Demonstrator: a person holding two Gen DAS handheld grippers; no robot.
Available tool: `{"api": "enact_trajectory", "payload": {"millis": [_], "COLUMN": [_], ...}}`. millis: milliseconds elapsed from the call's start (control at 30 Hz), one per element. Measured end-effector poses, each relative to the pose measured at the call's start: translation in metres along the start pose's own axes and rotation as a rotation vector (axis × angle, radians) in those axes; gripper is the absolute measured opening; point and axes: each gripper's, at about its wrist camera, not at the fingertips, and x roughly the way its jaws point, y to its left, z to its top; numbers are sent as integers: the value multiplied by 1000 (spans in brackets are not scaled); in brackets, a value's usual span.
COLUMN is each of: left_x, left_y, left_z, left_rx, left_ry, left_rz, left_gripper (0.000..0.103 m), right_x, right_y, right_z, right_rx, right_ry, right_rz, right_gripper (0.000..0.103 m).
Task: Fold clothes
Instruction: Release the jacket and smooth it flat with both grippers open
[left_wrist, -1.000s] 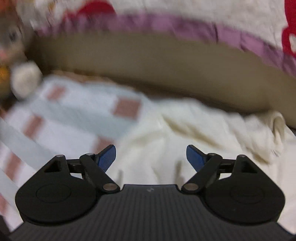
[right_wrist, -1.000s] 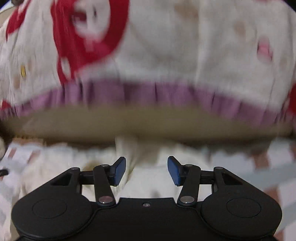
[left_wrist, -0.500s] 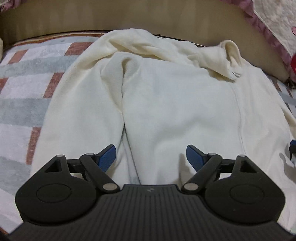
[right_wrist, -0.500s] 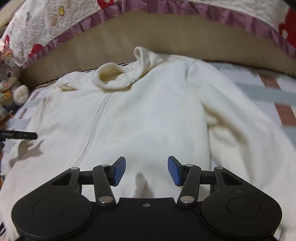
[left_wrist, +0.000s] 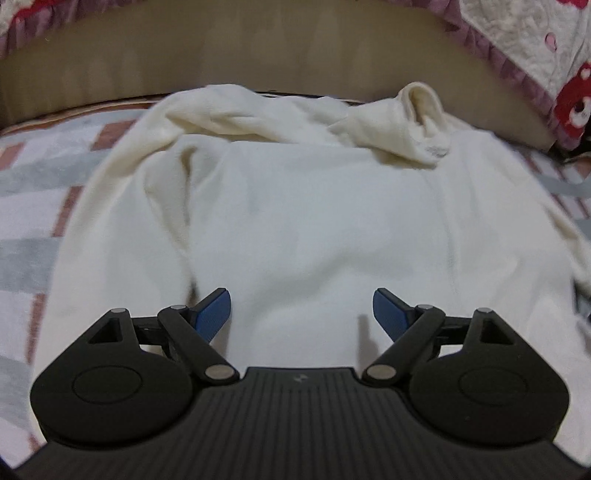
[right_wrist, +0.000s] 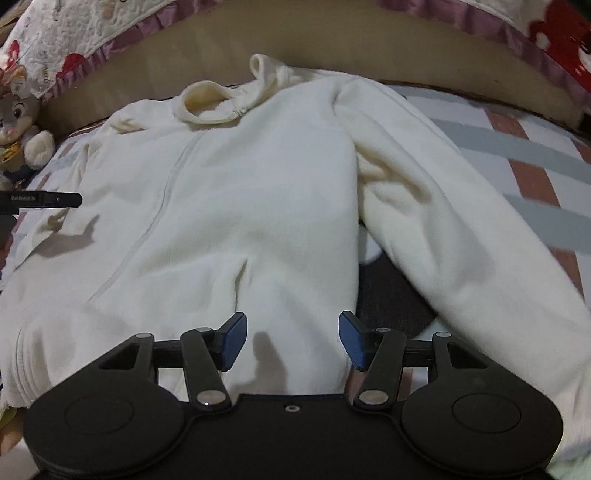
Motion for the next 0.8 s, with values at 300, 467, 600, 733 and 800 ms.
{"api": "enact_trajectory", "payload": {"millis": [300, 467, 600, 733, 800], "left_x": [-37, -62, -64, -60, -60], "left_y": [-15, -4, 23, 38, 39], "left_z": [16, -11, -54, -91, -102], "left_rx": [-13, -11, -38, -62, -88], "left_ry": [-103, -120, -28, 52, 69], "left_rz": [82, -66, -148, -167, -149], "left_gripper": [84, 84, 84, 84, 84], "right_x": [80, 41, 21, 0, -13], "right_y": [30, 63, 58, 45, 39], "right_z": [148, 115, 45, -16, -41], "right_rx": [-72, -84, -56, 15, 22], "right_ry": [22, -32, -56, -72, -79], "right_rz": [117, 223, 160, 122, 114], "right_gripper": [60, 61, 61, 61, 61]}}
